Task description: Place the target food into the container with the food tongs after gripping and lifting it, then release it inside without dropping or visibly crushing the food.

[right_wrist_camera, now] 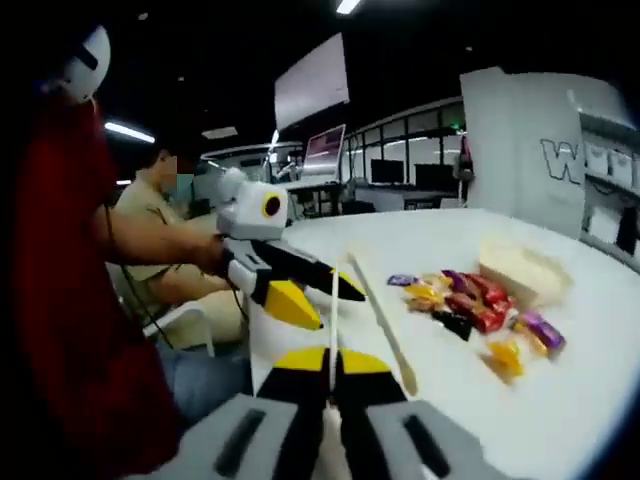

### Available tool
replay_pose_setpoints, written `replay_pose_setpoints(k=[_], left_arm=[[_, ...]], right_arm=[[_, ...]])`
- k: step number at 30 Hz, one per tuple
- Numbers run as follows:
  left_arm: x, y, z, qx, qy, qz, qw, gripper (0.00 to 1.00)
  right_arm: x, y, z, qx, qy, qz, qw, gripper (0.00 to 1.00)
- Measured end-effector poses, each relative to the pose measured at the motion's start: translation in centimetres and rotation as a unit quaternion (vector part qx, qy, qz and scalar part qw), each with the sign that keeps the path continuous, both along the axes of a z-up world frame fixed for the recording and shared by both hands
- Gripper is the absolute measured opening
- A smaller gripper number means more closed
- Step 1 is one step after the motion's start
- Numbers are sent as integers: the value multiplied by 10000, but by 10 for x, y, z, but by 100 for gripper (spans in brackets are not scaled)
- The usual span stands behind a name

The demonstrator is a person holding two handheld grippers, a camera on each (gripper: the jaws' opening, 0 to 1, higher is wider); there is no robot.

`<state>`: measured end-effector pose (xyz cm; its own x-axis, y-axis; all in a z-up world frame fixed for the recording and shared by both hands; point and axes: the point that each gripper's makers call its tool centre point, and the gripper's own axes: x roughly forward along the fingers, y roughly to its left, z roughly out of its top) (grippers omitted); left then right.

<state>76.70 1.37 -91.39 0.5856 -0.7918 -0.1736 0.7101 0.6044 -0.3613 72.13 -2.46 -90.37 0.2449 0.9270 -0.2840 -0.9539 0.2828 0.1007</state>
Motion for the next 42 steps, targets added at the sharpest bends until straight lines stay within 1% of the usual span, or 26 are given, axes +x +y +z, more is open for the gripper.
replay_pose_setpoints(k=[1,2,4,6,7,9,10,11,12,13,15,17,19,20,22,24,27,30,33,34,38,40,41,42], left_arm=[[-1,-2,6,-168,1,-16,9999,56],[-3,-3,12,-278,-40,-74,9996,57],[-7,-7,32,-628,-235,-181,9976,57],[-12,-9,41,-758,-323,-311,9961,57],[-16,-10,47,-852,-351,-432,9948,56],[-22,-12,54,-944,-318,-561,9934,54],[-23,-13,57,-967,-313,-589,9931,54],[-24,-14,59,-1011,-314,-623,9924,55],[-26,-16,66,-1144,-343,-686,9905,56],[-28,-18,75,-1381,-336,-751,9870,55],[-29,-19,82,-1580,-257,-816,9837,52],[-31,-21,90,-1704,-291,-882,9810,49],[-36,-24,100,-1872,-299,-976,9770,47],[-40,-25,105,-1952,-307,-1058,9746,46],[-43,-26,110,-1939,-346,-1101,9742,45],[-45,-26,113,-1854,-379,-1146,9752,45],[-50,-29,112,-1725,-335,-1261,9763,45],[-55,-34,113,-1719,-331,-1353,9752,43],[-56,-36,112,-1714,-258,-1382,9751,43],[-55,-34,114,-1795,-240,-1349,9742,43],[-57,-34,115,-1779,-256,-1352,9744,43],[-58,-35,116,-1755,-288,-1359,9746,43],[-58,-35,117,-1754,-300,-1359,9746,43],[-58,-36,117,-1759,-297,-1373,9743,44]], right_arm=[[-2,3,3,74,45,71,9999,0],[-1,3,7,135,7,24,9999,0],[-8,8,17,317,108,171,9993,0],[-7,8,20,327,82,148,9993,0],[-9,9,25,419,135,221,9988,0],[-16,12,33,566,296,347,9974,0],[-22,15,39,688,398,481,9957,0],[-24,15,40,707,398,504,9954,0],[-25,17,46,823,422,513,9944,0],[-29,19,50,901,477,578,9931,0],[-33,22,58,1045,483,640,9913,0],[-40,27,69,1255,587,775,9873,0],[-46,31,74,1290,669,912,9852,0],[-48,32,75,1243,667,949,9854,0],[-52,32,74,1084,676,1013,9866,0],[-53,32,75,1044,697,1038,9866,0],[-57,34,78,1030,723,1147,9854,0],[-63,39,81,977,736,1285,9841,0],[-67,41,80,800,689,1388,9847,0],[-65,40,82,844,673,1363,9848,0],[-65,38,87,945,675,1351,9840,0],[-66,38,89,1021,731,1388,9823,0],[-67,39,89,1036,766,1401,9817,0],[-69,39,88,973,739,1473,9815,0]])
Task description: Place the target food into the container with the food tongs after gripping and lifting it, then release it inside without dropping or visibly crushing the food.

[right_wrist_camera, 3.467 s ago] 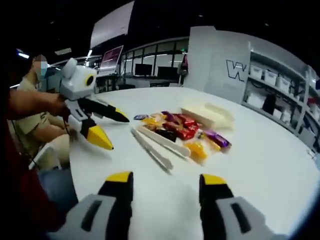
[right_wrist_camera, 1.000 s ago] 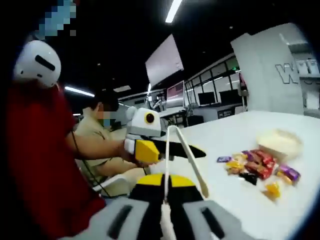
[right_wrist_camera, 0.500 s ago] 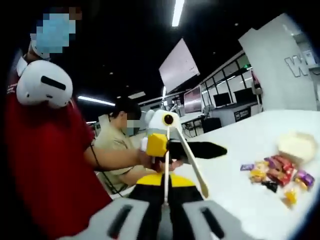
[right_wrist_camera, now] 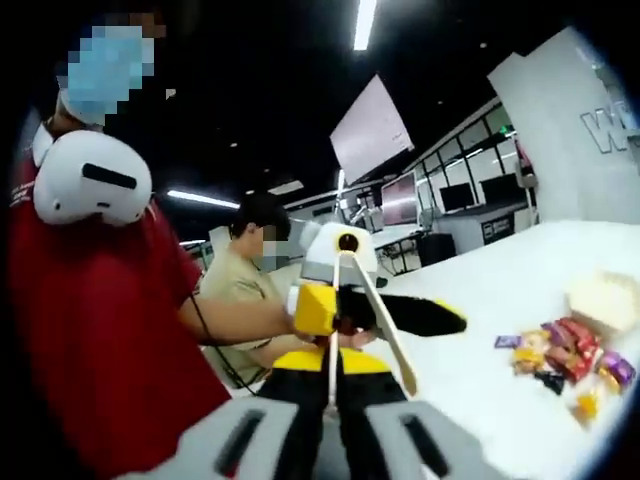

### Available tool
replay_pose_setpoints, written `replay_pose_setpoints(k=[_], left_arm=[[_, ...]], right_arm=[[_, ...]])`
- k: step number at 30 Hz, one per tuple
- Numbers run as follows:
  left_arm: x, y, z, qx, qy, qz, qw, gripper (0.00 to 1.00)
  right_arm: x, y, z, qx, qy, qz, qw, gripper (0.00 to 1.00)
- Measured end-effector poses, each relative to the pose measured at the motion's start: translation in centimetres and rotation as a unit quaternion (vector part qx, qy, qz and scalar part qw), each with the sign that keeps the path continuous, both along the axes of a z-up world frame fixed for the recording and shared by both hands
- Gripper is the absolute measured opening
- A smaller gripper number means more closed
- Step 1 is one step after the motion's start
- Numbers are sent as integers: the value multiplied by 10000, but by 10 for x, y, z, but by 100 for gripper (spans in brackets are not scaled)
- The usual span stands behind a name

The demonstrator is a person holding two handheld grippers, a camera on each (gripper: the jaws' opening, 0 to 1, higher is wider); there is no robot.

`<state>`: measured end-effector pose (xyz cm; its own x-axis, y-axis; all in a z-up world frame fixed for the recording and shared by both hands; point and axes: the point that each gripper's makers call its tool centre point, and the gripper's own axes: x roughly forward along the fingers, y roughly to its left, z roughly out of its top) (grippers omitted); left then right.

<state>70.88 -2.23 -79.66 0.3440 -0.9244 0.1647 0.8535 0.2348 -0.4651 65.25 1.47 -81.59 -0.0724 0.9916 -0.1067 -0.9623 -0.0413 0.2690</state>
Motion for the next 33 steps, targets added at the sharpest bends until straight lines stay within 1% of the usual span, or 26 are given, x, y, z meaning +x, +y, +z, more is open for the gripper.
replay_pose_setpoints(k=[1,4,6,7,8,9,11,12,16,18,20,23,25,27,28,30,32,33], left_arm=[[0,-1,1,-2,9,-15,10000,43],[-1,-1,3,-59,1,-33,10000,40],[-4,-2,5,-78,-40,-95,9999,37],[-9,-3,6,-65,-145,-246,9996,35],[-12,-4,5,-15,-254,-319,9992,33],[-19,-6,5,-19,-371,-468,9982,30],[-16,-5,4,-23,-277,-375,9989,30],[-14,-4,4,-43,-278,-324,9991,30],[-17,-5,4,-50,-286,-386,9988,30],[-18,-6,3,1,-294,-411,9987,30],[-17,-6,2,59,-264,-431,9987,30],[-18,-5,4,47,-238,-468,9986,30],[-19,-5,7,-2,-270,-475,9985,30],[-18,-5,7,-20,-223,-480,9986,30],[-18,-5,6,-45,-185,-499,9986,30],[-20,-5,7,-84,-208,-521,9984,29],[-21,-5,7,-67,-213,-519,9984,29],[-21,-5,7,-81,-151,-516,9985,28]], right_arm=[[0,1,0,0,-30,-10,10000,0],[1,0,2,37,13,-13,10000,0],[1,-1,2,24,25,6,10000,0],[0,-2,3,5,53,39,10000,0],[0,-2,2,-7,63,53,10000,0],[-2,-3,2,-50,124,122,9998,0],[-3,-4,2,-68,102,146,9998,0],[-2,-3,2,-78,19,115,9999,0],[-3,-4,2,-105,58,145,9998,0],[-4,-5,3,-149,-40,151,9998,0],[-2,-6,3,-288,-284,124,9991,0],[-4,-4,7,-304,-287,107,9991,0],[-3,-4,10,-389,-476,65,9981,0],[-3,-4,9,-502,-617,33,9968,0],[-3,-3,10,-534,-598,46,9968,0],[-3,-3,9,-568,-510,108,9970,0],[-2,-3,7,-566,-381,116,9976,0],[-3,-3,8,-538,-232,128,9982,0]])
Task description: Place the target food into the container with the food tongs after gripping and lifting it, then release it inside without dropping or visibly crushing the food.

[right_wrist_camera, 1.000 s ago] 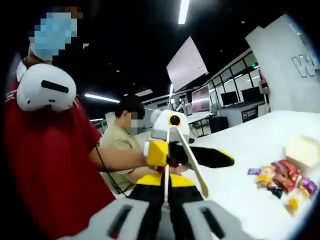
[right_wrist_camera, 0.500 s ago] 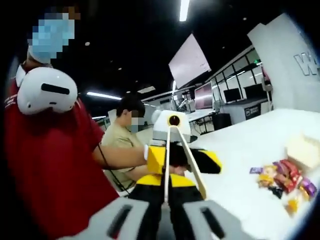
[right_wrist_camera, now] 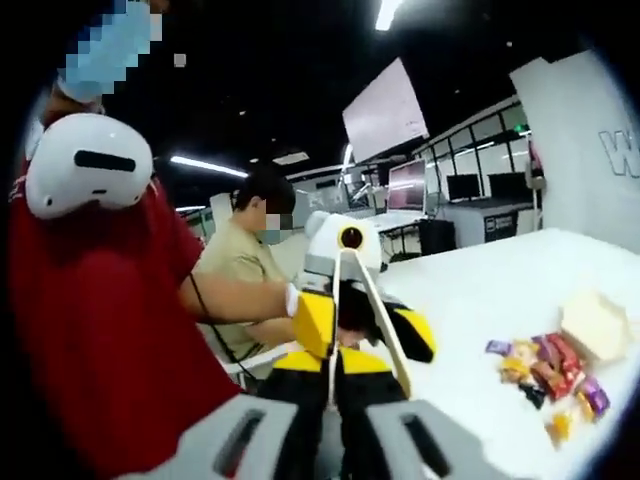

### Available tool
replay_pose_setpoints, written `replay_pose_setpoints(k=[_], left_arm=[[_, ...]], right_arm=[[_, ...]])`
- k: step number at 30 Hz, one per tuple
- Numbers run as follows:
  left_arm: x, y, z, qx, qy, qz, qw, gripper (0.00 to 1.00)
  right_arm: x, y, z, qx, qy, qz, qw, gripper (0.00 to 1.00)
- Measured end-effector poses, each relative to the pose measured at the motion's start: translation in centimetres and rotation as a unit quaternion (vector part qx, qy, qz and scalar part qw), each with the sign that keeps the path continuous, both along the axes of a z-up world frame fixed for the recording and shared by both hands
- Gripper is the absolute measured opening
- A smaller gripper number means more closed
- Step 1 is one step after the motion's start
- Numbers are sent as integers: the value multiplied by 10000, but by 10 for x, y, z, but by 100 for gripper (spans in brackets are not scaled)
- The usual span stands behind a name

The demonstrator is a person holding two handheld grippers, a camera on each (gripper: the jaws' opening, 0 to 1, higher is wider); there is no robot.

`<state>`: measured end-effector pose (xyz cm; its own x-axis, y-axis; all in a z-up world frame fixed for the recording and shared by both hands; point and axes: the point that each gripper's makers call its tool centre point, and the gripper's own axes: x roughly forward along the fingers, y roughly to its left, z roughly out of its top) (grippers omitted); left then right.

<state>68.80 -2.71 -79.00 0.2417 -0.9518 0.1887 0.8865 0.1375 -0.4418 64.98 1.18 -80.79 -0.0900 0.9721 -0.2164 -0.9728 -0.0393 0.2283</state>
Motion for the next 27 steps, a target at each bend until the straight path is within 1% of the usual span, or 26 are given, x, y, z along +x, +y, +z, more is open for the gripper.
replay_pose_setpoints(k=[1,2,3,4,5,6,7,8,12,13,15,16,17,18,19,21,22,24,26,27], left_arm=[[-1,0,1,-41,114,-38,9999,28],[0,1,3,-132,203,-15,9997,27],[2,3,4,-158,221,46,9996,26],[5,6,5,-186,255,138,9994,26],[6,8,6,-220,316,152,9991,26],[9,11,9,-311,381,188,9986,26],[11,13,11,-346,356,251,9984,26],[14,16,12,-348,308,349,9983,26],[21,23,9,-211,280,555,9978,26],[27,29,6,-146,254,724,9969,26],[30,35,5,-158,282,796,9963,27],[32,37,5,-165,288,853,9958,27],[34,39,4,-156,295,909,9953,27],[39,42,1,-82,314,1048,9940,27],[46,45,-4,57,282,1261,9916,27],[55,50,-13,328,184,1529,9875,27],[57,51,-16,402,138,1616,9859,27],[64,55,-22,589,65,1802,9818,27],[72,60,-25,702,-78,2002,9772,27],[75,62,-27,753,-102,2083,9751,27]], right_arm=[[0,0,1,26,52,5,10000,0],[0,1,4,98,37,-13,9999,0],[4,3,8,287,-341,-29,9990,0],[8,3,9,281,-390,-163,9987,0],[8,5,11,348,-338,-154,9987,0],[9,6,15,464,-307,-233,9982,0],[13,7,17,570,-302,-363,9973,0],[17,5,17,575,-341,-468,9967,0],[25,-5,7,339,-421,-649,9964,1],[30,-11,2,253,-449,-797,9955,2],[35,-19,-2,223,-454,-1000,9937,8],[41,-24,-4,186,-452,-1214,9914,11],[43,-26,-5,164,-463,-1289,9904,14],[48,-32,-10,39,-610,-1480,9871,16],[50,-35,-13,-42,-636,-1556,9858,18],[53,-41,-20,-191,-699,-1725,9823,23],[51,-43,-23,-249,-702,-1719,9823,23],[52,-49,-29,-403,-782,-1842,9789,21],[50,-55,-34,-451,-777,-1931,9770,20],[49,-57,-36,-473,-771,-1966,9763,20]])
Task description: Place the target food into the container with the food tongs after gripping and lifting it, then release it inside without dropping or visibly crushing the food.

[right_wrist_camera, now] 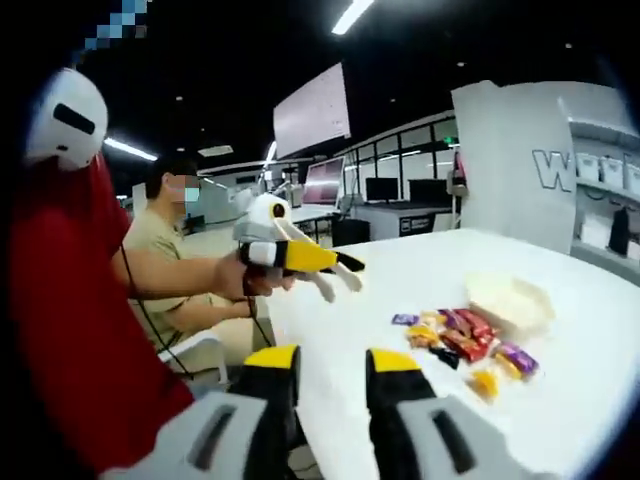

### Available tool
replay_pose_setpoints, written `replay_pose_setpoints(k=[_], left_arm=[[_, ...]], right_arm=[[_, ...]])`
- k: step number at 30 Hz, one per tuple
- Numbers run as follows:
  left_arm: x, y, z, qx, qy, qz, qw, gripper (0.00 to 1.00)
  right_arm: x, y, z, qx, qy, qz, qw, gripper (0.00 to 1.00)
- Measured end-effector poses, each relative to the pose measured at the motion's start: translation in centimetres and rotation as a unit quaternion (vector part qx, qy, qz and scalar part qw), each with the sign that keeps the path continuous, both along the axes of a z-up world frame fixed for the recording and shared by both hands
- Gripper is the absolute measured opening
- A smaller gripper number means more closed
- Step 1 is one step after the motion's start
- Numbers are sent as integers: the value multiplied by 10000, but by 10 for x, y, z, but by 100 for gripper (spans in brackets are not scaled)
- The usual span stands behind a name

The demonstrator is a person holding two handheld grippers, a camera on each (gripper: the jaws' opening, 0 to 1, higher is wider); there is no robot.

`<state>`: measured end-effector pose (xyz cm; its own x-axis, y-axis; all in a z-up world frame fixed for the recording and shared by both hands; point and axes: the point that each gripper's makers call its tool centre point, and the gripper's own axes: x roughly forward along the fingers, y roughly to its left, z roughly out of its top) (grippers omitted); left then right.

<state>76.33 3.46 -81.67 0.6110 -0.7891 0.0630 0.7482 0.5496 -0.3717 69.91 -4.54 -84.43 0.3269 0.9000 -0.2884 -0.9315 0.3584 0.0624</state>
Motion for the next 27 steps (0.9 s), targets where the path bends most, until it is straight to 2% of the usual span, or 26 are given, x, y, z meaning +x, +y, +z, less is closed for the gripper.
replay_pose_setpoints(k=[5,7,12,15,16,18,19,21,27], left_arm=[[26,16,-16,277,-2,454,9986,27],[41,24,-25,434,12,662,9969,26],[64,32,-39,462,129,827,9954,26],[79,39,-52,965,-130,995,9903,26],[87,45,-57,1187,-239,1140,9861,26],[98,53,-63,1336,-380,1291,9819,27],[104,56,-68,1357,-295,1337,9813,27],[110,58,-78,1430,-103,1304,9810,27],[119,52,-90,1547,-64,1159,9811,28]], right_arm=[[-2,-14,-11,-56,82,-220,9997,18],[5,-24,-13,-18,75,-494,9987,19],[13,-39,-11,36,12,-821,9966,19],[14,-46,-11,28,0,-920,9958,19],[14,-48,-11,6,-3,-945,9955,19],[15,-52,-12,-23,-13,-994,9950,18],[15,-54,-13,-26,-16,-1029,9947,18],[16,-57,-14,-11,-10,-1078,9942,18],[17,-61,-17,10,35,-1147,9934,18]])
